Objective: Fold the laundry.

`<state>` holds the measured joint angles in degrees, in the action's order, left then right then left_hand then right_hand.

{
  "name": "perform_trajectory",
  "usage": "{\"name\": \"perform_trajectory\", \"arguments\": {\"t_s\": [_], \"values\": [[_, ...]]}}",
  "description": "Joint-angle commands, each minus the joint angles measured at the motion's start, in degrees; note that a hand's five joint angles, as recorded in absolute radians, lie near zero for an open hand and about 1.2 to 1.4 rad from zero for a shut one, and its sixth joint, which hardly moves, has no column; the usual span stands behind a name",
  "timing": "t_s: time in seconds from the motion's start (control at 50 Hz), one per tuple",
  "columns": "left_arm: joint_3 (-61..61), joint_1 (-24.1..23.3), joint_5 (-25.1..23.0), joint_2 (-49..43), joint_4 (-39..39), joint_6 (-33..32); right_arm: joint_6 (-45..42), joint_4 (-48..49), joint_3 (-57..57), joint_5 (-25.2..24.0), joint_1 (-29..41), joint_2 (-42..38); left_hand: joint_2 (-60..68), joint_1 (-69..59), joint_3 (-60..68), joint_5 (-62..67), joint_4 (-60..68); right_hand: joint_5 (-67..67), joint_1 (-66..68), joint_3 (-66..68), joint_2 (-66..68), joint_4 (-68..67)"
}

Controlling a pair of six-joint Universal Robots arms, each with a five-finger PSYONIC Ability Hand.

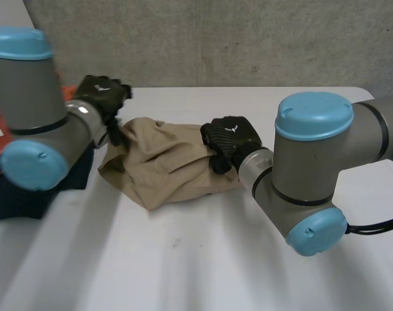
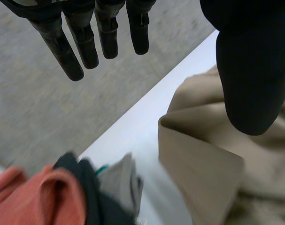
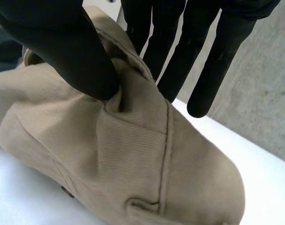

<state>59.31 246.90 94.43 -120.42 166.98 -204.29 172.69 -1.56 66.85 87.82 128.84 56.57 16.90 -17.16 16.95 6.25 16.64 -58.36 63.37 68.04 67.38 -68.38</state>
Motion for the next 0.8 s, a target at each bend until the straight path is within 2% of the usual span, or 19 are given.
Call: {"name": "perform_trajectory", "arguments": {"t_s": [0.02,0.14,0.22,0.28,0.4,0.48,0.7,0.78,0.8], "values": [[21.2,3.3,0.0,12.2,5.3,2.3,-0.3,-0.2,-0.5,-0.4,0.4,2.1,8.6,-8.3,8.5,9.2,8.9,-11.6,16.6,12.0,12.6,-11.6],[30.9,5.0,-3.7,13.2,10.6,5.6,-0.2,-0.2,-0.2,-0.4,0.6,3.7,18.7,-18.4,18.7,19.3,19.0,-11.6,16.6,12.0,12.6,-11.6],[33.0,5.2,-6.0,10.8,12.8,7.1,0.5,-0.6,-0.1,-0.5,1.1,4.5,18.2,-18.0,18.2,18.9,18.5,-11.6,16.6,12.0,12.6,-11.6],[31.7,5.7,-7.3,7.4,13.3,8.6,1.6,-1.1,0.6,-0.7,1.5,5.7,7.3,-7.0,7.3,7.9,7.6,-11.6,16.6,12.0,12.6,-11.6],[26.9,5.5,-7.9,2.3,13.2,12.9,3.3,-1.6,2.3,-2.0,2.0,9.1,2.1,-1.8,2.0,2.7,2.3,-11.6,16.6,12.0,12.6,-11.6],[23.2,4.4,-8.5,-0.6,12.9,15.6,3.5,-1.6,3.7,-3.4,2.6,11.4,1.4,-1.1,1.3,2.0,1.7,-11.6,16.6,12.0,12.6,-11.6],[17.6,-1.5,-14.5,-4.5,10.9,21.8,3.4,-1.2,5.7,-3.1,3.0,13.1,3.9,-3.6,3.9,4.5,4.2,-11.6,16.6,12.0,12.6,-11.6],[15.8,-3.3,-14.3,-6.0,9.6,23.3,2.6,-0.8,5.5,-3.0,1.9,12.9,25.9,-25.6,25.8,26.5,26.1,-11.6,16.6,12.0,12.6,-11.6],[15.1,-3.5,-13.4,-6.6,9.2,23.4,2.2,-0.8,5.4,-2.9,1.1,12.7,40.6,-40.3,40.6,41.2,40.9,-11.6,16.6,12.0,12.6,-11.6]]}}
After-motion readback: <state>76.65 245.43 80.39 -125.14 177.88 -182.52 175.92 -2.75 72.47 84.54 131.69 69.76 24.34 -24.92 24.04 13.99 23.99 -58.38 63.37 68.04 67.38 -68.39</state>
